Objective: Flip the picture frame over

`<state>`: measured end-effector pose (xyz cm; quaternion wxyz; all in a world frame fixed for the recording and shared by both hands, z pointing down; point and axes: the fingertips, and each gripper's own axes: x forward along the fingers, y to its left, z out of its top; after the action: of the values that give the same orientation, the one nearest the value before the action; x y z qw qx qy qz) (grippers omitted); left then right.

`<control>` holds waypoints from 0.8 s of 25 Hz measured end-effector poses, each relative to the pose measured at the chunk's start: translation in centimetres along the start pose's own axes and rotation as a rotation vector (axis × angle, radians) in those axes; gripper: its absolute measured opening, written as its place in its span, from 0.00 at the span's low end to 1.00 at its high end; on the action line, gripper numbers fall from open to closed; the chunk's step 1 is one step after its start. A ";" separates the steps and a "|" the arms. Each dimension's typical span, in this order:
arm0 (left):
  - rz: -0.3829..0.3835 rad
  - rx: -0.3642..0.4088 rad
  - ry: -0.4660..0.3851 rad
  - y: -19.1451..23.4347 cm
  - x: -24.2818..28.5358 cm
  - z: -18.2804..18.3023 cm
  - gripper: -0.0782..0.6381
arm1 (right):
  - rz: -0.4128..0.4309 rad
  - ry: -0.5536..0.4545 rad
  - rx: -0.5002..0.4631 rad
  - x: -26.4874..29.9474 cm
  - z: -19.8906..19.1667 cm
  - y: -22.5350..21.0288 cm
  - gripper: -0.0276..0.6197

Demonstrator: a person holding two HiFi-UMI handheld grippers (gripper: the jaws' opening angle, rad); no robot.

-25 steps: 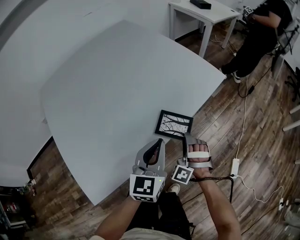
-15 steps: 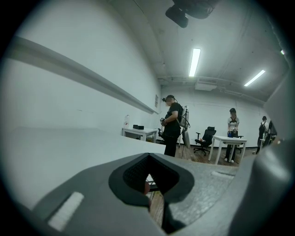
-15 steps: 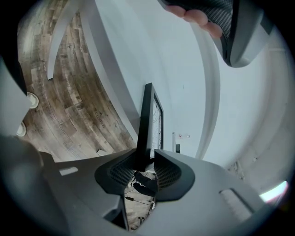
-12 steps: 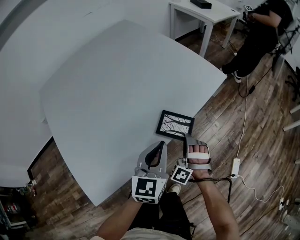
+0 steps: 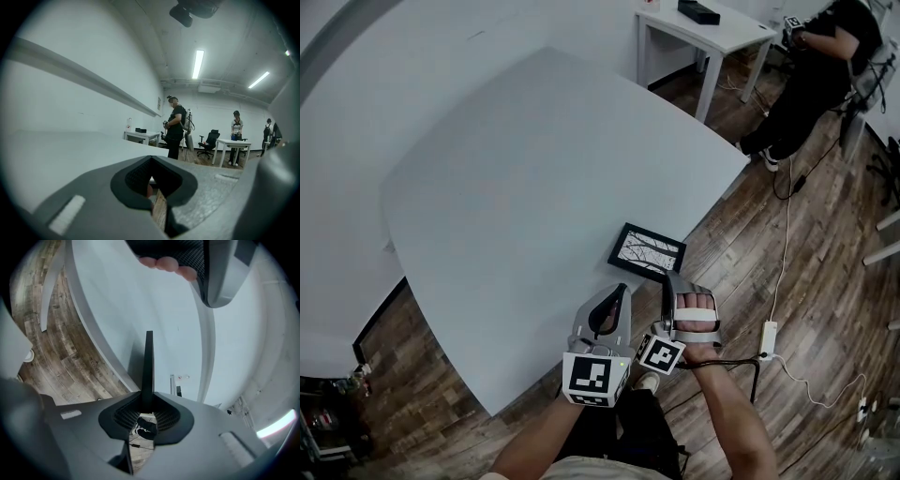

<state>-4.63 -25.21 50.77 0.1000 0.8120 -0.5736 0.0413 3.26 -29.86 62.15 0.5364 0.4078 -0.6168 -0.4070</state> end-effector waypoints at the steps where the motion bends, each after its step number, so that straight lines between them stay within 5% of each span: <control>1: 0.001 0.002 -0.003 0.0 0.0 0.2 0.11 | 0.002 0.000 0.006 0.0 0.0 -0.2 0.19; 12: 0.012 0.005 -0.033 0.5 0.0 1.8 0.11 | 0.053 -0.015 0.244 -0.8 -0.1 -2.1 0.19; 20: 0.019 0.013 -0.055 0.6 0.1 3.0 0.11 | 0.164 -0.043 0.674 -0.8 -1.0 -5.2 0.19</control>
<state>-5.28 -26.09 47.90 0.0785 0.8078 -0.5837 0.0238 4.63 -30.96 57.08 0.3896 0.5023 -0.7583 -0.1443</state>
